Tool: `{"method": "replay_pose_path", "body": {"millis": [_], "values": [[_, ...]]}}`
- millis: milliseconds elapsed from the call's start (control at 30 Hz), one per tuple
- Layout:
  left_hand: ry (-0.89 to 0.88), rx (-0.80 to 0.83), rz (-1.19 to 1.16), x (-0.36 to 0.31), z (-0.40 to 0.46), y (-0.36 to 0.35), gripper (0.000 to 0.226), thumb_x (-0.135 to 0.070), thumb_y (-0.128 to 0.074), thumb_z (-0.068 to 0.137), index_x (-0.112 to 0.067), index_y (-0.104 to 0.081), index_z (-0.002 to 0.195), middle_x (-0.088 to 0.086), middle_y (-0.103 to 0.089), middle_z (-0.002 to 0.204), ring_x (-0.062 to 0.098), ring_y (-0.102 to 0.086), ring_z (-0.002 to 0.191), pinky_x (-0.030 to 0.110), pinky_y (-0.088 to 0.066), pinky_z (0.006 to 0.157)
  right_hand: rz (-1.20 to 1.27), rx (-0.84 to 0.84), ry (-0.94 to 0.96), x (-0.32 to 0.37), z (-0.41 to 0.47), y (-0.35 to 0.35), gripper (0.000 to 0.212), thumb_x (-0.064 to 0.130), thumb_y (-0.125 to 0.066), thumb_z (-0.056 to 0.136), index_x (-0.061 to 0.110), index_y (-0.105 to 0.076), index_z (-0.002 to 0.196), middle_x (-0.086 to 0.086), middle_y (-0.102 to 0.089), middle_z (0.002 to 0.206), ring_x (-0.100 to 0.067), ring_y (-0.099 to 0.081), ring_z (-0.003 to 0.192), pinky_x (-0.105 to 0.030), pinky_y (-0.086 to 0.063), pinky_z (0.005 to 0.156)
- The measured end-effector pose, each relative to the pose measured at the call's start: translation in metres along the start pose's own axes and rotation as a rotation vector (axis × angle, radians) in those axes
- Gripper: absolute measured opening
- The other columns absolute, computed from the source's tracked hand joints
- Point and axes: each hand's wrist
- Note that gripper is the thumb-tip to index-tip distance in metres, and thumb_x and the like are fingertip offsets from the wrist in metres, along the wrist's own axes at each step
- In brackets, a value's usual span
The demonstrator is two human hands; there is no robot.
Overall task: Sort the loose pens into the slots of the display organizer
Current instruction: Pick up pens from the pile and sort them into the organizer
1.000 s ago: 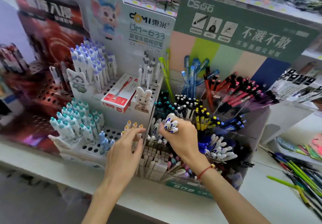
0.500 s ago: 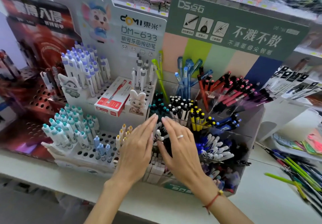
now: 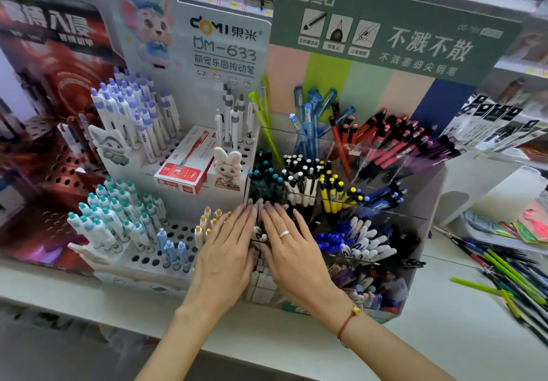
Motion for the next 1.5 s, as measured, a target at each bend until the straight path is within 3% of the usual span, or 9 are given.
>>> {"method": "replay_pose_path", "body": {"millis": [200, 367, 500, 600, 833, 1167, 1267, 1367, 1500], "values": [[0.013, 0.048, -0.077, -0.002, 0.0, 0.007, 0.088, -0.007, -0.068, 0.078, -0.015, -0.022, 0.152, 0.001, -0.024, 0.157, 0.015, -0.019, 0.145, 0.035, -0.01, 0.119, 0.129, 0.142, 0.006, -0.002, 0.001, 0.015, 0.073, 0.028, -0.06, 0.086, 0.007, -0.03, 0.149, -0.011, -0.033, 0.154, -0.024, -0.028, 0.143, -0.041, -0.022, 0.118], [0.1, -0.088, -0.236, -0.021, 0.003, 0.037, 0.064, -0.008, -0.062, 0.086, -0.022, -0.04, 0.144, -0.003, -0.045, 0.145, 0.017, -0.038, 0.135, 0.045, -0.03, 0.113, 0.453, 0.044, -0.166, -0.028, -0.031, 0.057, 0.049, 0.027, -0.058, 0.091, 0.019, -0.046, 0.139, 0.001, -0.041, 0.148, -0.015, -0.03, 0.14, -0.027, -0.023, 0.115], [0.016, -0.151, -0.284, -0.069, 0.017, 0.056, 0.042, -0.01, -0.063, 0.087, -0.018, -0.059, 0.128, -0.003, -0.062, 0.124, 0.014, -0.054, 0.116, 0.031, -0.04, 0.099, 0.439, -0.029, -0.345, -0.079, -0.08, 0.087, 0.024, 0.024, -0.061, 0.088, 0.023, -0.067, 0.112, 0.008, -0.064, 0.113, -0.01, -0.057, 0.105, -0.02, -0.045, 0.085], [-0.176, -0.122, -0.301, -0.122, 0.033, 0.047, 0.031, -0.011, -0.063, 0.088, -0.02, -0.064, 0.118, -0.007, -0.066, 0.114, 0.011, -0.059, 0.104, 0.022, -0.044, 0.087, 0.339, 0.103, -0.488, -0.124, -0.125, 0.104, 0.017, 0.026, -0.064, 0.089, 0.029, -0.068, 0.105, 0.014, -0.066, 0.093, -0.01, -0.061, 0.085, -0.026, -0.049, 0.063], [-0.531, 0.076, -0.401, -0.279, 0.066, -0.043, 0.025, -0.02, -0.058, 0.083, -0.025, -0.068, 0.105, -0.012, -0.067, 0.105, 0.013, -0.064, 0.09, 0.027, -0.053, 0.069, 0.252, 0.617, -0.951, -0.242, -0.252, 0.095, 0.029, 0.042, -0.047, 0.097, 0.034, -0.055, 0.124, 0.013, -0.06, 0.114, -0.008, -0.056, 0.105, -0.026, -0.044, 0.079], [-0.383, 0.528, -0.328, -0.404, 0.114, -0.238, 0.052, -0.011, -0.04, 0.097, -0.024, -0.033, 0.147, -0.008, -0.029, 0.154, 0.013, -0.028, 0.14, 0.027, -0.032, 0.107, 0.12, 0.616, -1.164, -0.391, -0.389, 0.026, 0.068, 0.043, -0.043, 0.098, 0.017, -0.014, 0.153, -0.006, -0.022, 0.157, -0.023, -0.027, 0.141, -0.032, -0.034, 0.108], [-0.349, 0.581, -0.251, -0.421, 0.127, -0.282, 0.054, -0.012, -0.048, 0.094, -0.016, -0.036, 0.147, 0.004, -0.038, 0.151, 0.025, -0.037, 0.137, 0.036, -0.035, 0.108, 0.092, 0.61, -1.235, -0.418, -0.409, 0.01, 0.064, 0.033, -0.044, 0.098, 0.018, -0.013, 0.153, -0.005, -0.024, 0.155, -0.023, -0.03, 0.138, -0.033, -0.04, 0.099], [-0.358, 0.562, -0.203, -0.432, 0.139, -0.309, 0.042, -0.013, -0.062, 0.087, -0.016, -0.057, 0.129, 0.006, -0.06, 0.124, 0.033, -0.056, 0.111, 0.04, -0.048, 0.083, 0.114, 0.564, -1.32, -0.435, -0.427, -0.004, 0.044, 0.021, -0.044, 0.098, 0.019, -0.035, 0.141, -0.003, -0.042, 0.134, -0.021, -0.045, 0.119, -0.031, -0.047, 0.079], [-0.344, 0.571, -0.172, -0.444, 0.152, -0.317, 0.023, -0.021, -0.058, 0.092, -0.027, -0.062, 0.114, -0.004, -0.06, 0.108, 0.022, -0.055, 0.103, 0.033, -0.042, 0.072, 0.205, 0.439, -1.204, -0.449, -0.439, -0.016, 0.032, 0.025, -0.05, 0.097, 0.027, -0.053, 0.129, 0.005, -0.052, 0.114, -0.014, -0.049, 0.105, -0.024, -0.038, 0.065]]}}
Point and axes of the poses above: each hand's wrist, its own z-axis towards the middle knuckle, its own y-axis out of the back of the hand, x = y × z
